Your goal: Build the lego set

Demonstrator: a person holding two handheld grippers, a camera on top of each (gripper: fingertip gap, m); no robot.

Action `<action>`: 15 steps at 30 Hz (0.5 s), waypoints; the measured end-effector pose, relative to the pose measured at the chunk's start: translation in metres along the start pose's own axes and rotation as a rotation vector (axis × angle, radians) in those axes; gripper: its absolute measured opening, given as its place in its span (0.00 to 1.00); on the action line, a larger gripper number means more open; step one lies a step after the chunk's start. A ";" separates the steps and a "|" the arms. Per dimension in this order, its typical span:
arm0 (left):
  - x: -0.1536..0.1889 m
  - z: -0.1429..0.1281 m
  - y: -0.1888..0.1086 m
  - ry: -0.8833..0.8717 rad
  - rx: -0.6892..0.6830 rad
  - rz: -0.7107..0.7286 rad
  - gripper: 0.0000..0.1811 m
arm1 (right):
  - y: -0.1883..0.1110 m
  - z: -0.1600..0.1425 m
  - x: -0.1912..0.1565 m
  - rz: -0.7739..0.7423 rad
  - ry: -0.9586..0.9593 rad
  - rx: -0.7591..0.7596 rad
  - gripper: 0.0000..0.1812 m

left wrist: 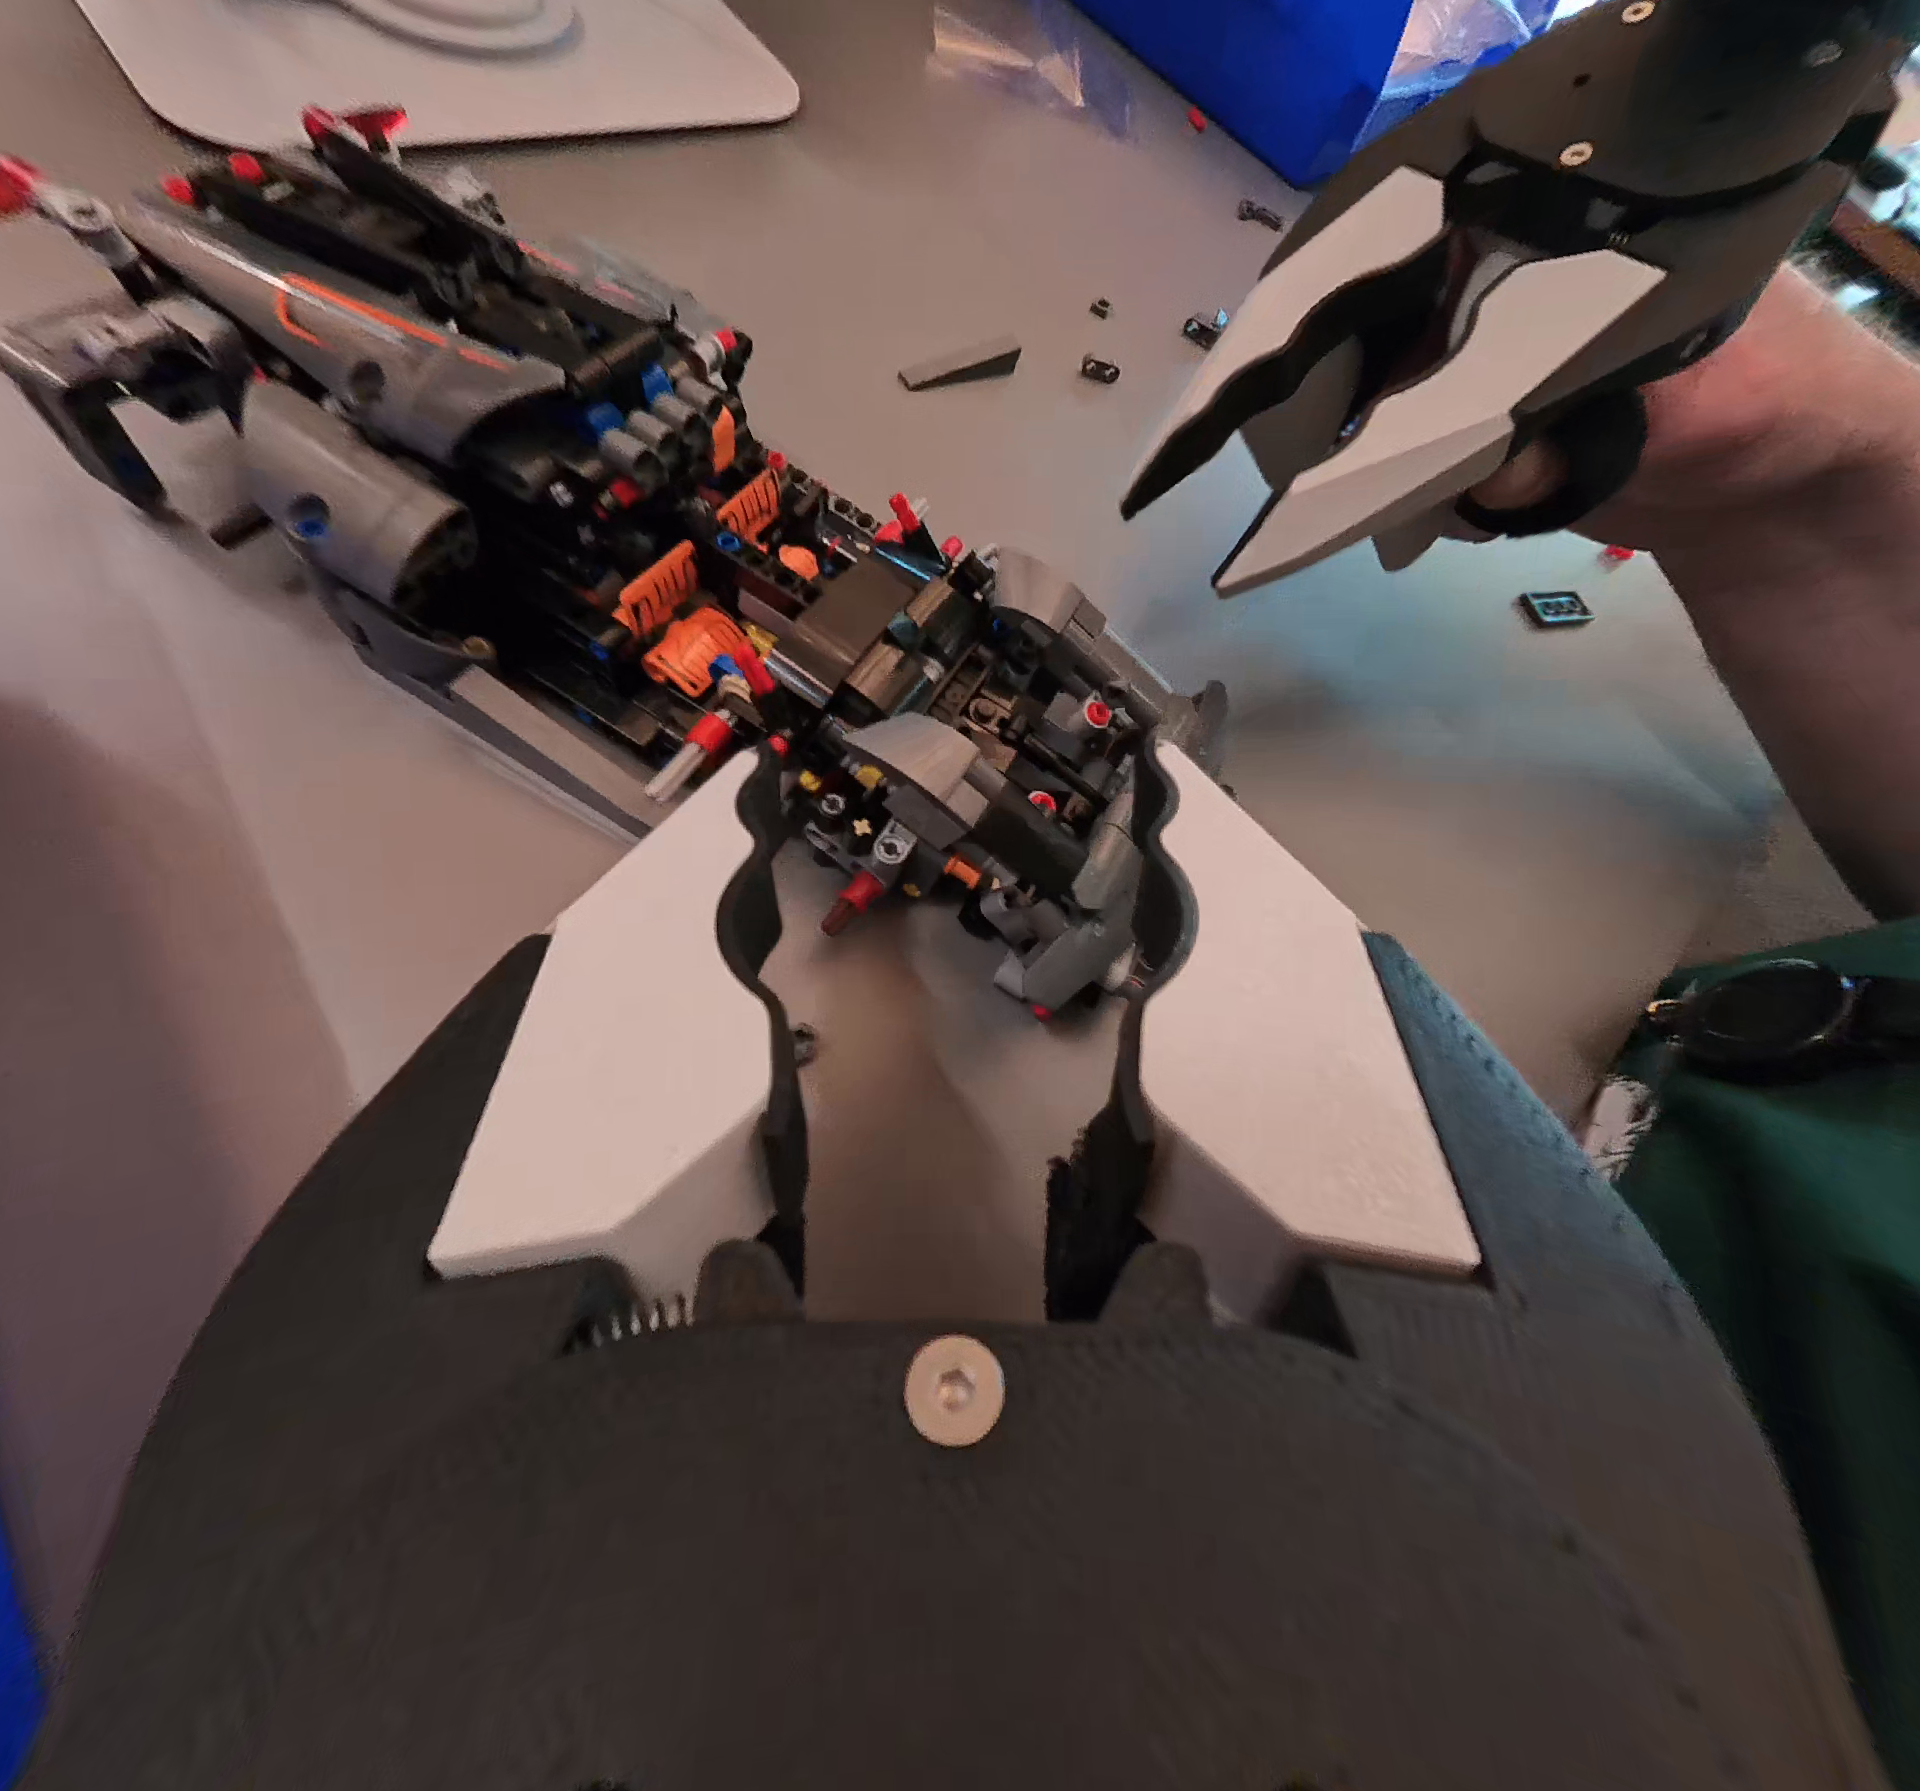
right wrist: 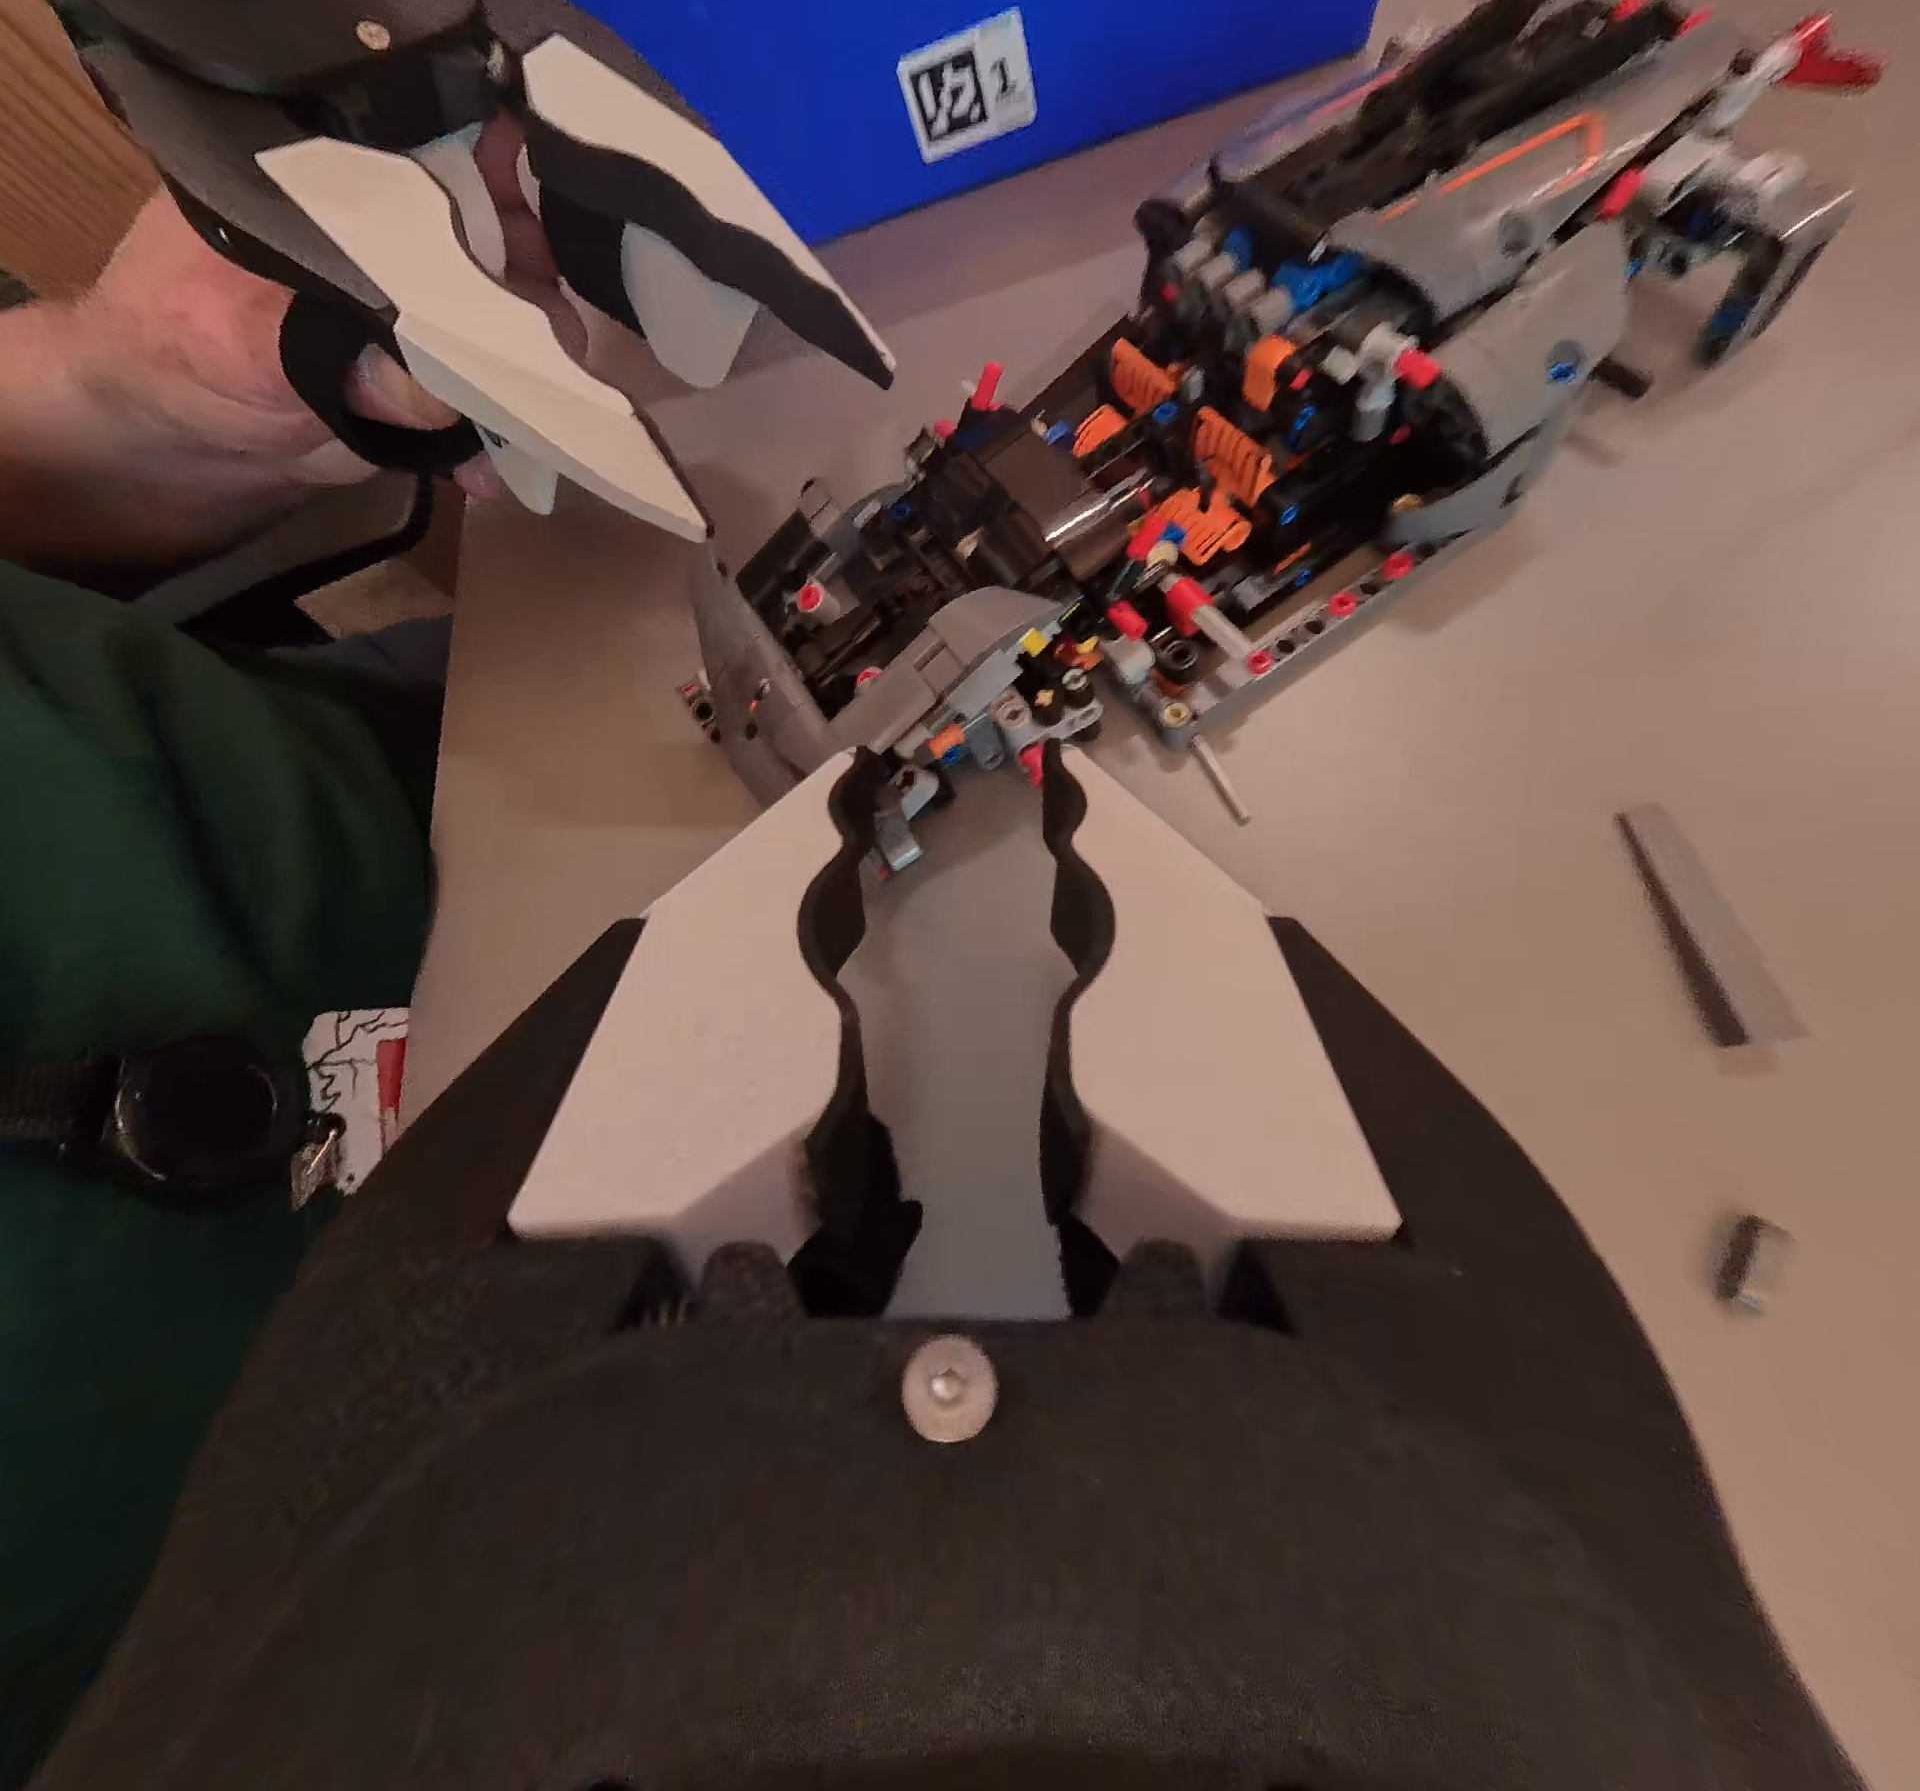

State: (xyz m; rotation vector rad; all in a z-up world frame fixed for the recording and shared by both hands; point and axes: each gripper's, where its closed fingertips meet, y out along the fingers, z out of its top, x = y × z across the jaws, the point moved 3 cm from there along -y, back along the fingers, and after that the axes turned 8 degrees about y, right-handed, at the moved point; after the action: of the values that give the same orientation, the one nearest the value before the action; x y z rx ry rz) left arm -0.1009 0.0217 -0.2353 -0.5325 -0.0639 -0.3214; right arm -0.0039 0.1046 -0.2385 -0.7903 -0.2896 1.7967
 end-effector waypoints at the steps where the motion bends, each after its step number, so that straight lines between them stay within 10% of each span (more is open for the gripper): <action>1: -0.002 0.002 -0.001 0.021 0.002 0.013 0.36 | -0.003 0.004 0.003 -0.005 -0.005 0.027 0.17; 15: -0.024 0.064 0.015 0.289 0.161 0.123 0.36 | -0.025 0.026 0.033 0.000 -0.098 0.407 0.17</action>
State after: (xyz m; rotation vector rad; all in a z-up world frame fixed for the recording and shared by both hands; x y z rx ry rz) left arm -0.1176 0.0731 -0.1910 -0.3247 0.2210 -0.2677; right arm -0.0082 0.1487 -0.2176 -0.4151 0.0169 1.8168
